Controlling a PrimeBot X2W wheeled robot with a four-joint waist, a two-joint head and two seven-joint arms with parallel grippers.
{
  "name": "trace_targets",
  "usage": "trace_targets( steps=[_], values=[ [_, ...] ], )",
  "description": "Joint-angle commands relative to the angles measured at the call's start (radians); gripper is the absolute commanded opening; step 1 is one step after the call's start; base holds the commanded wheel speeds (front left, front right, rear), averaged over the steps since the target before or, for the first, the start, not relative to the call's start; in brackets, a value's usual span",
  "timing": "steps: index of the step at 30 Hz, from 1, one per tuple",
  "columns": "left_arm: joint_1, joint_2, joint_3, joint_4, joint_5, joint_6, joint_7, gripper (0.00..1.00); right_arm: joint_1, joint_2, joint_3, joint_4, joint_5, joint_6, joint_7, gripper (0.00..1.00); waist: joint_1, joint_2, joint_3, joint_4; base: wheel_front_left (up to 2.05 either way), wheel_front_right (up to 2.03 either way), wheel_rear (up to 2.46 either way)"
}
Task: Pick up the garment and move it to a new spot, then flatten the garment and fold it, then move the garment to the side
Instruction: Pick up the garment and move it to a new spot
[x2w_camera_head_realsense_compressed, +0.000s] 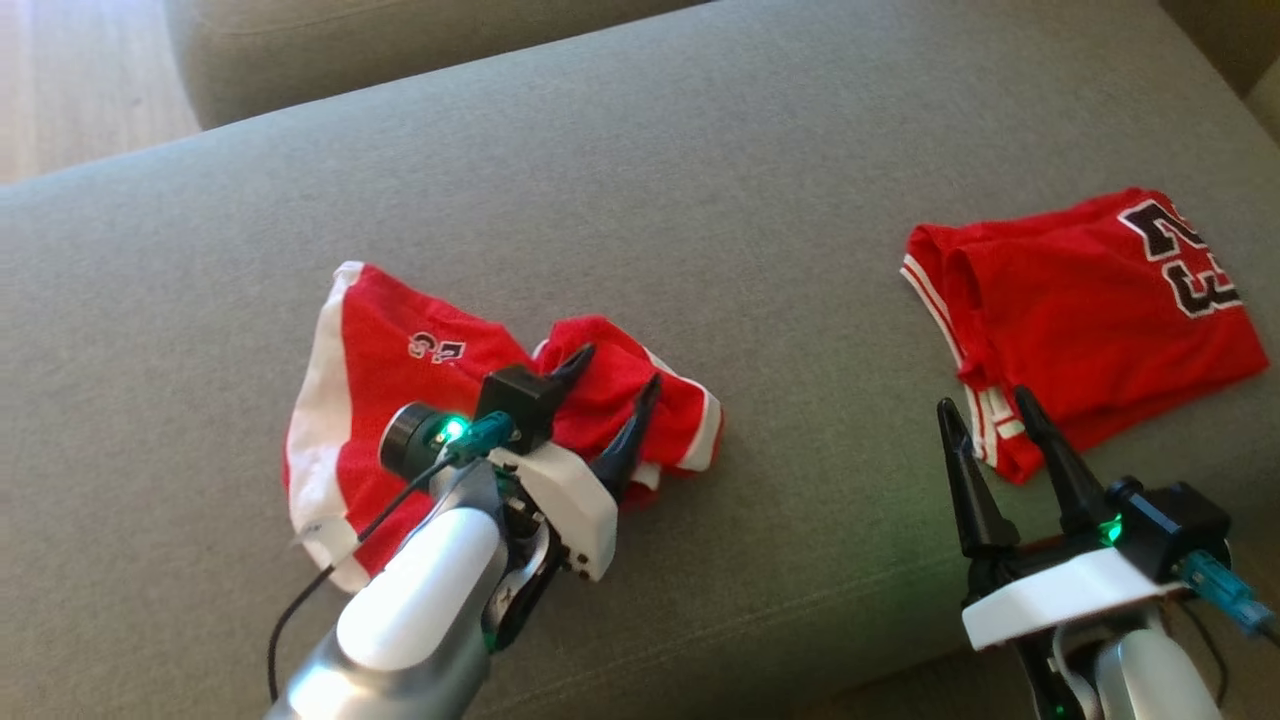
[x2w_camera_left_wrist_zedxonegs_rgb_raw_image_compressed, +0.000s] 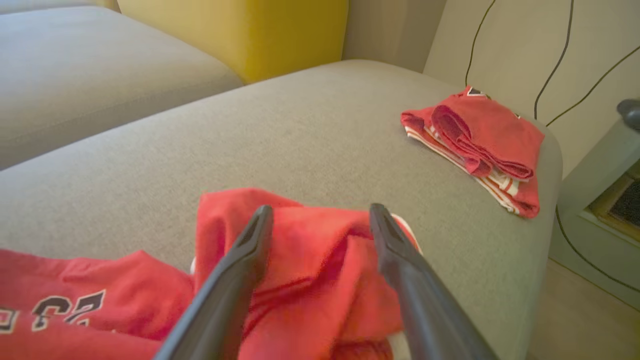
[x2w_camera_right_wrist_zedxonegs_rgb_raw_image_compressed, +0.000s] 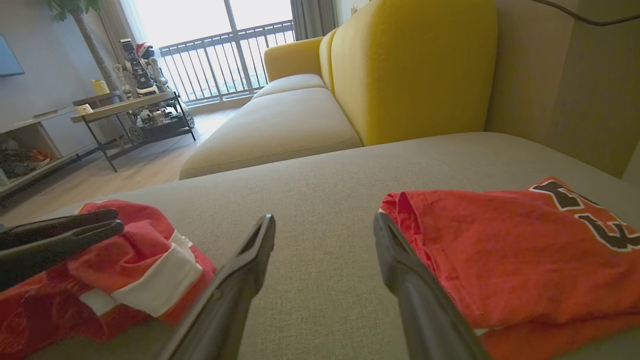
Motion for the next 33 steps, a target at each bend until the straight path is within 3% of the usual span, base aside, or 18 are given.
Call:
trace_targets(
  steps=[1,6,13,16,19,22,33],
  values=[
    [-0.047,0.003,0.031,-0.025,0.01,0.016,-0.029,1.0,-0.026,-0.009,0.022,-0.032,0.008,0.0,-0.009,1.0,0.0,0.0,-0.013,0.021,0.0,0.0,0.0],
    [0.019,-0.006,0.061,-0.074,-0.012,0.074,-0.079,1.0,-0.012,-0.009,0.018,-0.03,0.013,0.0,-0.009,1.0,0.0,0.0,-0.051,0.059,0.0,0.0,0.0],
    [0.206,0.009,0.088,-0.269,-0.023,0.123,-0.112,1.0,0.023,-0.009,-0.001,-0.031,0.009,0.0,-0.009,1.0,0.0,0.0,-0.088,0.122,0.0,0.0,0.0],
    [0.291,0.014,0.075,-0.343,-0.026,0.111,-0.114,1.0,0.038,-0.009,-0.01,-0.034,0.004,0.0,-0.009,1.0,0.0,0.0,-0.094,0.152,0.0,0.0,0.0],
    [0.345,0.026,0.036,-0.392,-0.029,0.049,-0.115,1.0,0.05,-0.009,-0.02,-0.035,0.001,0.0,-0.009,1.0,0.0,0.0,-0.1,0.182,0.0,0.0,0.0],
    [0.364,0.037,0.035,-0.419,-0.004,0.041,-0.115,1.0,0.055,-0.009,-0.024,-0.037,-0.002,0.0,-0.009,1.0,0.0,0.0,-0.104,0.2,0.0,0.0,0.0],
    [0.539,-0.005,0.256,-0.537,0.08,0.227,-0.115,1.0,0.108,-0.009,-0.059,-0.057,-0.017,0.0,-0.009,1.0,0.0,0.0,-0.14,0.273,0.0,0.0,0.0]
  ],
)
